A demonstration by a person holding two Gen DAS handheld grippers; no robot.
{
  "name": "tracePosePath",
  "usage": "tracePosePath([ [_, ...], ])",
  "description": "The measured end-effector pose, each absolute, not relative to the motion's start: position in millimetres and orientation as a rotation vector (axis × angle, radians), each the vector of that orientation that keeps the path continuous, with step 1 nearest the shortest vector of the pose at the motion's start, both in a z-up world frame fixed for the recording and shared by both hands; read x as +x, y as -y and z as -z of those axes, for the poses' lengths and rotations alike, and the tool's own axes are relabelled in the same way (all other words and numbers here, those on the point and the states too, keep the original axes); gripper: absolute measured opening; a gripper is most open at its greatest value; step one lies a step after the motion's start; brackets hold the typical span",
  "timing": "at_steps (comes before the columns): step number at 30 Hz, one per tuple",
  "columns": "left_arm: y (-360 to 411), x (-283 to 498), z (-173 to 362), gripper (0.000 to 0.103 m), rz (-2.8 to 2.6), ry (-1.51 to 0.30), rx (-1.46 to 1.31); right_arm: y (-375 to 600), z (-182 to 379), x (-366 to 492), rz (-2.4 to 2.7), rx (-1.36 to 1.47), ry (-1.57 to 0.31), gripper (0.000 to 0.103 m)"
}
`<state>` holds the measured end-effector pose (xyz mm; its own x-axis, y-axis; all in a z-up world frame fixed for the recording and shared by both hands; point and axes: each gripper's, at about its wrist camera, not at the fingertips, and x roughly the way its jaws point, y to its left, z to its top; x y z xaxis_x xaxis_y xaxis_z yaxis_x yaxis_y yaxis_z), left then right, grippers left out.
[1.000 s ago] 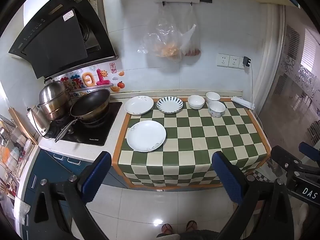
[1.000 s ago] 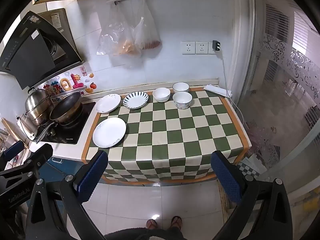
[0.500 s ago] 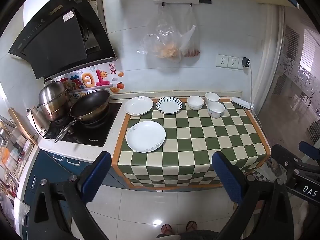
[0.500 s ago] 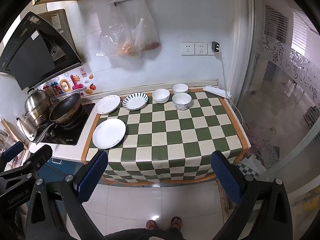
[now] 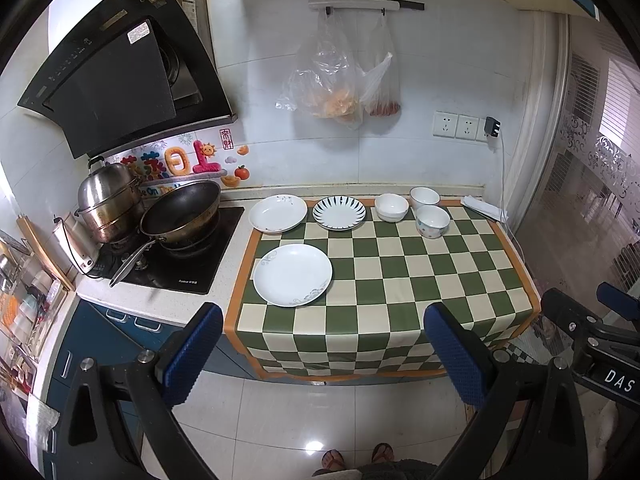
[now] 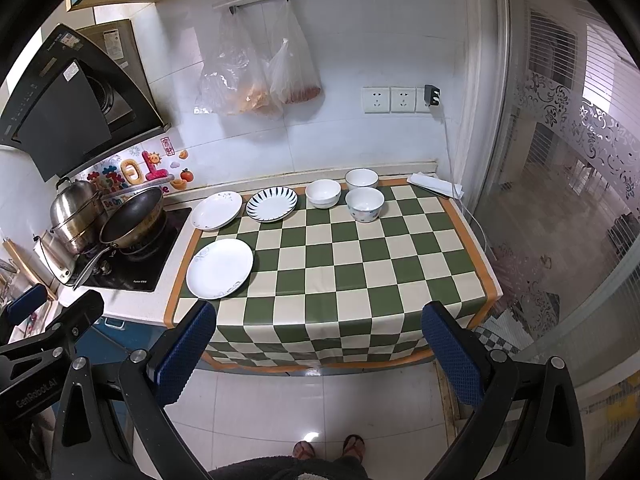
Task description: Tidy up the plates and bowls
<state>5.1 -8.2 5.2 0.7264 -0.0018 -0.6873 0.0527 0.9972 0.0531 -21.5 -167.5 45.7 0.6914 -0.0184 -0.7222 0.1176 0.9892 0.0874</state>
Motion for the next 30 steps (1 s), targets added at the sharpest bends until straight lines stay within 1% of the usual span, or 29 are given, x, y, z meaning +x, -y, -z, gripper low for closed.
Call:
tracePosePath([
  [30, 3.0, 4.0, -10.3, 0.103, 0.031, -0.750, 0.066, 161.7, -43.7, -16.5, 0.087, 0.136, -0.795, 0.103],
])
